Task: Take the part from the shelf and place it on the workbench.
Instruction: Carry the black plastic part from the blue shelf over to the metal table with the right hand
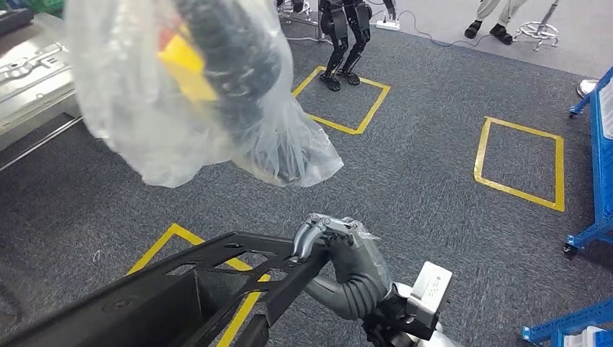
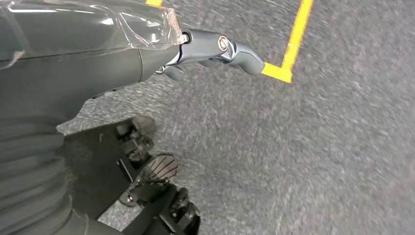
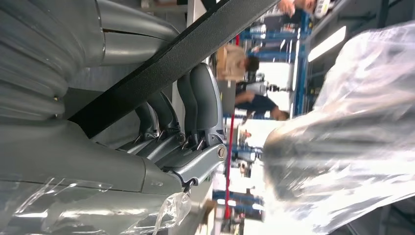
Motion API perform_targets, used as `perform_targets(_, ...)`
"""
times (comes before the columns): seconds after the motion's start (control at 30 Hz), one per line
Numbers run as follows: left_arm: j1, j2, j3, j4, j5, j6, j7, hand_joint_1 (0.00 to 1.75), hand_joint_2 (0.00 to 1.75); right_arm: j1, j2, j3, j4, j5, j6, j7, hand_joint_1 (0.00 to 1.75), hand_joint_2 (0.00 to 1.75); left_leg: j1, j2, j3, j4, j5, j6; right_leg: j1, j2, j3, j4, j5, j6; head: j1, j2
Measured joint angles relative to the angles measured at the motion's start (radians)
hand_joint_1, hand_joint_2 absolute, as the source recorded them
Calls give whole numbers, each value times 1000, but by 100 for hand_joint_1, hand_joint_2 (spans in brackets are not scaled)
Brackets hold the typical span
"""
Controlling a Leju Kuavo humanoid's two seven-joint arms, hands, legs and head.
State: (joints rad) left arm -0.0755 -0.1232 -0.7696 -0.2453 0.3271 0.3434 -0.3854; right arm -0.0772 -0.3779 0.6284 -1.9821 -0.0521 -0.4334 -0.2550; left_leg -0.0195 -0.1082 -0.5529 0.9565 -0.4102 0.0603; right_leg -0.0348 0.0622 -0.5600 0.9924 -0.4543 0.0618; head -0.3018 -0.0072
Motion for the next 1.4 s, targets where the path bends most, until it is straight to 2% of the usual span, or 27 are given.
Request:
perform_targets(0.07, 3, 2, 0, 0, 0, 1, 0, 0, 175, 0, 2, 0, 1, 0, 0, -4, 175, 175, 0, -15, -9, 3, 1, -7, 2, -14, -2, -1, -1, -17, 0, 0)
perform_targets(0.13, 7, 3, 0, 1, 0, 1, 1, 0, 175, 0, 5, 0, 1, -1, 1, -8, 175, 175, 1, 5, -20, 23, -11, -16, 3, -35, 0, -3, -1, -30, -2, 0)
perform_targets(0.17, 7, 4, 0, 1, 0, 1, 2, 0, 175, -1, 6, 0, 1, -3, 1, -9, 175, 175, 2, 29, -36, 59, -31, -21, 3, -45, 1, -4, -1, -35, -3, 0)
perform_targets(0.23, 3, 4, 0, 1, -1, 2, 7, 0, 175, 0, 6, 0, 2, -9, 2, -10, 175, 175, 5, 79, -103, 192, -93, -32, 6, -67, 3, -5, -3, -43, -5, 0)
perform_targets(0.3, -1, 4, 0, 1, -1, 3, 15, 0, 175, -1, 6, 0, 3, -16, 3, -10, 175, 175, 11, 91, -166, 311, -131, -37, 8, -91, 4, -4, -6, -46, -5, 0)
perform_targets(0.33, -2, 4, 0, 1, -1, 3, 18, 0, 175, -1, 6, 0, 4, -19, 4, -9, 175, 175, 12, 92, -171, 318, -124, -37, 8, -103, 5, -4, -8, -46, -5, 0)
perform_targets(0.4, -4, 4, 0, 1, 0, 3, 20, 0, 175, -3, 6, 0, 5, -23, 8, -9, 175, 175, 11, 109, -120, 211, -64, -31, 9, -126, 12, -5, -12, -44, -5, 0)
perform_targets(0.47, -7, 4, 0, 1, 0, 3, 21, 0, 175, -4, 6, 0, 5, -23, 12, -9, 175, 175, 1, 157, -47, 64, -11, -19, 11, -147, 20, -5, -18, -38, -5, 0)
perform_targets(0.5, -9, 4, 0, 1, 0, 2, 21, 0, 175, -5, 6, 0, 6, -23, 14, -9, 175, 175, -4, 174, -28, 22, 0, -14, 13, -156, 23, -6, -21, -33, -4, 0)
perform_targets(0.53, -9, 5, 0, 1, 1, 2, 22, 0, 175, -5, 7, 0, 8, -23, 15, -9, 175, 175, -9, 179, -22, 6, 0, -11, 13, -165, 26, -7, -23, -29, -4, 0)
perform_targets(0.6, -7, 7, 0, 1, 1, 2, 23, 0, 175, -7, 12, 0, 10, -23, 16, -12, 175, 175, -7, 154, -19, -2, 5, -4, 12, -181, 35, -13, -26, -18, -4, 0)
perform_targets(0.63, -5, 7, 0, 1, 1, 2, 23, 0, 175, -8, 14, 0, 10, -23, 16, -14, 175, 175, -4, 141, -11, -11, 9, 0, 11, -171, 39, -9, -32, -13, -4, 0)
perform_targets(0.7, -6, 9, 0, 1, 0, 2, 26, 0, 175, -6, 15, 0, 12, -23, 16, -20, 175, 175, 4, 117, 4, -26, 18, 11, 9, -119, 15, 58, -73, -7, -3, 0)
perform_targets(0.77, -9, 9, 0, 1, -3, 2, 31, 0, 175, 3, 14, 0, 14, -23, 12, -26, 175, 175, 4, 92, 7, -28, 19, 17, 9, -73, -55, 194, -132, -3, -3, 0)
perform_targets(0.8, -9, 9, 0, 1, -7, 3, 35, 0, 175, 11, 13, -1, 14, -23, 8, -29, 175, 175, 4, 78, 8, -27, 19, 18, 8, -67, -88, 249, -148, 0, -3, 0)
perform_targets(0.83, -7, 8, 0, 1, -11, 3, 39, 0, 175, 20, 12, -2, 14, -23, 4, -33, 175, 175, 5, 63, 8, -27, 18, 18, 8, -65, -105, 270, -143, 3, -3, 0)
perform_targets(0.87, -6, 8, -2, 1, -18, 4, 45, 0, 175, 30, 11, -3, 14, -23, -4, -38, 175, 175, 6, 48, 9, -26, 17, 17, 6, -64, -102, 250, -119, 5, -3, 0)
perform_targets(0.97, -8, 4, -10, 1, -43, 1, 68, 0, 175, 70, -1, -13, 10, -29, -37, -59, 175, 175, 10, 5, 8, -13, 9, 5, 0, -23, -18, 49, -13, 8, -3, 0)
perform_targets(1.03, -12, 1, -20, 1, -55, 0, 79, 0, 175, 96, -10, -22, 6, -36, -57, -74, 175, 175, 9, -15, 1, -3, 2, -6, 0, -1, 9, -15, 4, -1, -4, 0)
perform_targets(1.1, -14, -2, -29, 1, -61, -1, 86, 0, 175, 115, -16, -30, 2, -41, -69, -85, 175, 175, 10, -29, -5, -2, 2, -14, 2, -19, 10, -16, 3, -16, -5, 0)
perform_targets(1.13, -14, -3, -32, 1, -64, -1, 89, 0, 175, 123, -19, -34, -1, -44, -73, -89, 175, 175, 10, -21, -8, 3, -2, -19, 2, -29, 11, -18, 3, -23, -6, 0)
perform_targets(1.2, -17, -6, -38, 1, -66, 0, 91, 0, 175, 141, -25, -41, -6, -48, -80, -94, 175, 175, 10, 28, -38, 68, -41, -31, -1, -49, 14, -20, 3, -35, -10, 0)
perform_targets(1.23, -20, -7, -42, 1, -66, 0, 90, 0, 175, 150, -28, -44, -9, -50, -81, -95, 175, 175, 12, 61, -68, 133, -74, -38, 0, -56, 15, -20, 2, -38, -12, 0)
perform_targets(1.3, -24, -9, -48, 1, -59, 1, 85, 0, 175, 157, -32, -48, -10, -54, -82, -96, 175, 175, 19, 89, -140, 275, -131, -47, 1, -70, 16, -20, -1, -41, -14, 0)
perform_targets(1.33, -24, -10, -50, 1, -49, 2, 79, 0, 175, 155, -33, -48, -10, -57, -78, -92, 175, 175, 23, 92, -158, 310, -136, -50, 1, -76, 17, -20, -2, -41, -14, 0)
perform_targets(1.37, -23, -10, -50, 1, -38, 3, 70, 0, 175, 149, -34, -48, -10, -60, -72, -87, 175, 175, 25, 94, -156, 303, -121, -51, 1, -81, 18, -20, -4, -40, -14, 0)
perform_targets(1.4, -22, -10, -51, 1, -25, 4, 60, 0, 175, 140, -34, -48, -9, -62, -65, -80, 175, 175, 27, 96, -133, 253, -91, -51, 1, -84, 21, -20, -5, -38, -14, 0)
